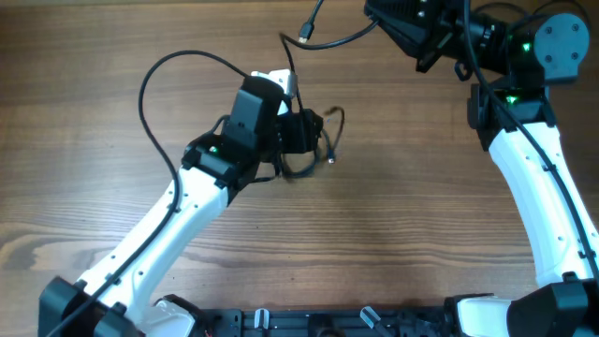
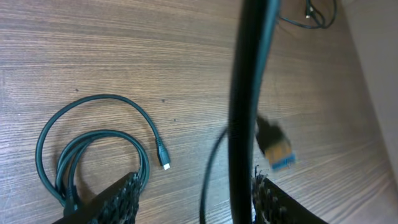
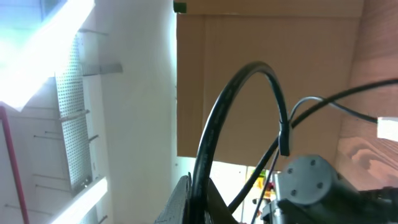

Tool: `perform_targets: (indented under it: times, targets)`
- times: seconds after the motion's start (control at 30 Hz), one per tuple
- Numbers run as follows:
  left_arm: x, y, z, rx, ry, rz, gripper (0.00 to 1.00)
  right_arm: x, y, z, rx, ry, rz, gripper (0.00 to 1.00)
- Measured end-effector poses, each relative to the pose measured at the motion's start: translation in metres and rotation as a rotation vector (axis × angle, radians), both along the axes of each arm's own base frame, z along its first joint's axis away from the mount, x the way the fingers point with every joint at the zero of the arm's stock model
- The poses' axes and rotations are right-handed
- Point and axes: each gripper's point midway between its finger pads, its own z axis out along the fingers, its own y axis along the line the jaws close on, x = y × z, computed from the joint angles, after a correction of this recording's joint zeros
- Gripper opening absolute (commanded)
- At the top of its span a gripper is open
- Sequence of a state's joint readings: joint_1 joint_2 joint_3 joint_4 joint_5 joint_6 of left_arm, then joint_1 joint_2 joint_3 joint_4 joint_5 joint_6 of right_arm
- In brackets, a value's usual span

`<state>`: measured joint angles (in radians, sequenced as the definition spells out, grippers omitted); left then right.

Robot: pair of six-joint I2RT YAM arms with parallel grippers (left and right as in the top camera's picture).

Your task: Untangle cables

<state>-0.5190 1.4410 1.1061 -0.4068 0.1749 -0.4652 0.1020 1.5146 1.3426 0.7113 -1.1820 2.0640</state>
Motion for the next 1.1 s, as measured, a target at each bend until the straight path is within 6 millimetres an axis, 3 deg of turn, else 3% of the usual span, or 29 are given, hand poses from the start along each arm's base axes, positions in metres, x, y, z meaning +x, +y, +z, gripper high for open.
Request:
perform_targets:
  times: [0.1, 0.17, 0.33, 0.43, 0.57, 0.7, 0.77, 0.83, 0.9, 1.0, 1.1]
  targets:
    - [0.003, -0.004, -0.017, 0.03, 0.022, -0.007, 0.27, 0.001, 0.0, 0.0, 0.003, 0.001, -0.004, 0.05]
    - [0.003, -0.005, -0.023, 0.04, 0.035, -0.009, 0.04, 0.002, 0.0, -0.002, 0.001, 0.02, -0.004, 0.04]
    - [0.001, 0.0, -0.029, 0.067, 0.055, 0.003, 0.04, 0.006, 0.0, -0.009, -0.014, 0.055, -0.012, 0.05]
    - [-0.002, 0.024, -0.043, 0.154, 0.103, 0.066, 0.04, 0.028, -0.012, -0.053, -0.092, 0.226, -0.085, 0.05]
    - [-0.004, 0.053, -0.056, 0.217, 0.163, 0.133, 0.04, 0.052, -0.06, -0.132, -0.27, 0.387, -0.296, 0.04]
    - [-0.002, 0.07, -0.059, 0.236, 0.187, 0.176, 0.04, 0.057, -0.108, -0.174, -0.447, 0.38, -0.449, 0.04]
    - [-0.003, 0.08, -0.062, 0.255, 0.205, 0.201, 0.04, 0.054, -0.144, -0.199, -0.547, 0.43, -0.542, 0.04]
    - [-0.003, 0.095, -0.066, 0.291, 0.222, 0.24, 0.04, 0.048, -0.179, -0.218, -0.642, 0.468, -0.621, 0.04]
    - [-0.001, 0.109, -0.067, 0.312, 0.23, 0.277, 0.04, 0.044, -0.2, -0.228, -0.706, 0.479, -0.667, 0.04]
    - [0.0, 0.114, -0.064, 0.306, 0.224, 0.291, 0.04, 0.035, -0.213, -0.242, -0.794, 0.504, -0.686, 0.04]
    - [0.001, 0.119, -0.033, 0.269, 0.137, 0.31, 0.05, 0.027, -0.221, -0.254, -0.872, 0.528, -0.693, 0.04]
